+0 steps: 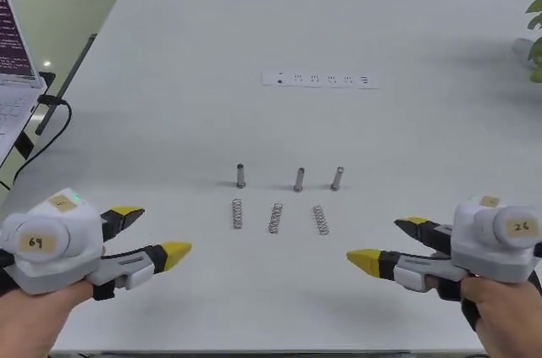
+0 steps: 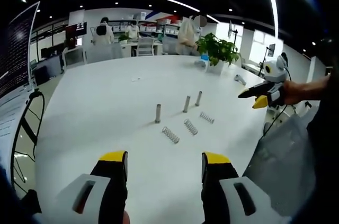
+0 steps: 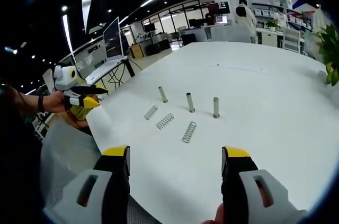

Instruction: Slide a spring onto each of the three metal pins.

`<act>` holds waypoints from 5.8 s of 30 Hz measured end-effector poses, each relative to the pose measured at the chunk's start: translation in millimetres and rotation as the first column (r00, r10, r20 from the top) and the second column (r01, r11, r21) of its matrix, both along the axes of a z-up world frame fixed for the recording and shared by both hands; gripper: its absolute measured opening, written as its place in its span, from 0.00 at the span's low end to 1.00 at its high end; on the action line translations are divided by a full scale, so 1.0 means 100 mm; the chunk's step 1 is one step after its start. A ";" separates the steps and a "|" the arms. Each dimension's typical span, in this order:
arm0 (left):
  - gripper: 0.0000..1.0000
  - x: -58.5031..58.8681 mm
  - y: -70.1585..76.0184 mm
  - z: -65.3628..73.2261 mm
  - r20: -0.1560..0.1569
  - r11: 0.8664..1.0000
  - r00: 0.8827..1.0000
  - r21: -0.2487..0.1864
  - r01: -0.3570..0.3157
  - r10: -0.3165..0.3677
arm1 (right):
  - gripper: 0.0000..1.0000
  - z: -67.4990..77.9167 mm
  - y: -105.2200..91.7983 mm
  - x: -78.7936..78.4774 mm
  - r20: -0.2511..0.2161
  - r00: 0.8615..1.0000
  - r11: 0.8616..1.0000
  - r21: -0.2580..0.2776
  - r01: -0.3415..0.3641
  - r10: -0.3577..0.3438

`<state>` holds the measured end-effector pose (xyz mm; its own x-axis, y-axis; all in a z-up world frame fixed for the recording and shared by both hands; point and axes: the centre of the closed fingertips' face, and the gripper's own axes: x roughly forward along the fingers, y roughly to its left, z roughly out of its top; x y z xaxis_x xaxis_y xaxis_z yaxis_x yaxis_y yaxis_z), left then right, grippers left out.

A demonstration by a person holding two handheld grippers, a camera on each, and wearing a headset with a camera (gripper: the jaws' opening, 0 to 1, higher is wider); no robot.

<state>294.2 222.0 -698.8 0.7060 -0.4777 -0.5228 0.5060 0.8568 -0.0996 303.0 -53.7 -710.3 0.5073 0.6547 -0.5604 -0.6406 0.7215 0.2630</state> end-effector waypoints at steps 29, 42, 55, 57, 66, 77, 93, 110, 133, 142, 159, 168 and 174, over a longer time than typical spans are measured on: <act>0.48 0.23 -0.19 -0.21 -0.039 1.000 0.999 -0.014 0.022 -0.022 | 0.70 -0.06 0.10 -0.04 -0.020 1.000 1.000 -0.001 -0.007 0.007; 0.45 0.35 -0.31 -0.37 -0.061 0.999 0.998 -0.022 0.026 -0.027 | 0.69 -0.04 0.09 -0.04 -0.016 1.000 1.000 -0.009 -0.012 0.012; 0.40 0.57 -0.49 -0.52 -0.095 1.000 0.995 -0.020 0.020 -0.022 | 0.70 -0.03 0.12 -0.02 -0.013 1.000 1.000 -0.010 -0.023 0.023; 0.40 0.58 -0.53 -0.53 -0.097 1.000 0.995 -0.023 0.019 -0.021 | 0.70 -0.03 0.12 -0.02 -0.013 1.000 1.000 -0.010 -0.023 0.022; 0.36 0.72 -0.60 -0.64 -0.116 1.000 0.993 -0.016 0.020 -0.022 | 0.70 -0.05 0.11 -0.05 -0.015 0.999 0.999 -0.017 -0.028 0.028; 0.35 0.76 -0.71 -0.76 -0.141 1.000 0.990 -0.012 0.011 -0.012 | 0.69 -0.06 0.08 -0.06 -0.019 1.000 1.000 -0.018 -0.020 0.019; 0.28 0.83 -0.78 -0.97 -0.178 0.999 0.983 0.040 -0.034 0.040 | 0.69 -0.07 0.02 -0.07 -0.024 1.000 1.000 -0.018 -0.008 0.008; 0.18 0.87 -0.78 -1.03 -0.177 0.995 0.984 0.099 -0.017 0.034 | 0.69 -0.07 0.00 -0.06 -0.023 1.000 1.000 -0.019 -0.004 0.004; 0.03 0.85 -0.66 -1.08 -0.189 0.956 0.977 0.253 0.150 -0.103 | 0.68 -0.05 -0.01 -0.04 -0.021 1.000 1.000 -0.017 -0.004 0.004; 0.02 0.80 -0.62 -1.10 -0.207 0.953 0.970 0.246 0.179 -0.129 | 0.67 -0.05 0.03 -0.04 -0.025 1.000 1.000 -0.005 -0.009 0.009; 0.02 0.65 -0.51 -0.93 -0.178 0.960 0.975 0.222 0.172 -0.134 | 0.66 -0.13 0.20 -0.15 -0.048 0.997 0.999 0.005 -0.053 0.054; 0.02 0.60 -0.49 -0.78 -0.158 0.970 0.979 0.184 0.159 -0.131 | 0.65 -0.14 0.31 -0.15 -0.059 0.995 0.997 0.018 -0.074 0.075; 0.02 0.53 -0.52 -0.71 -0.146 0.974 0.981 0.167 0.155 -0.130 | 0.64 -0.09 0.41 -0.12 -0.055 0.995 0.996 0.043 -0.080 0.083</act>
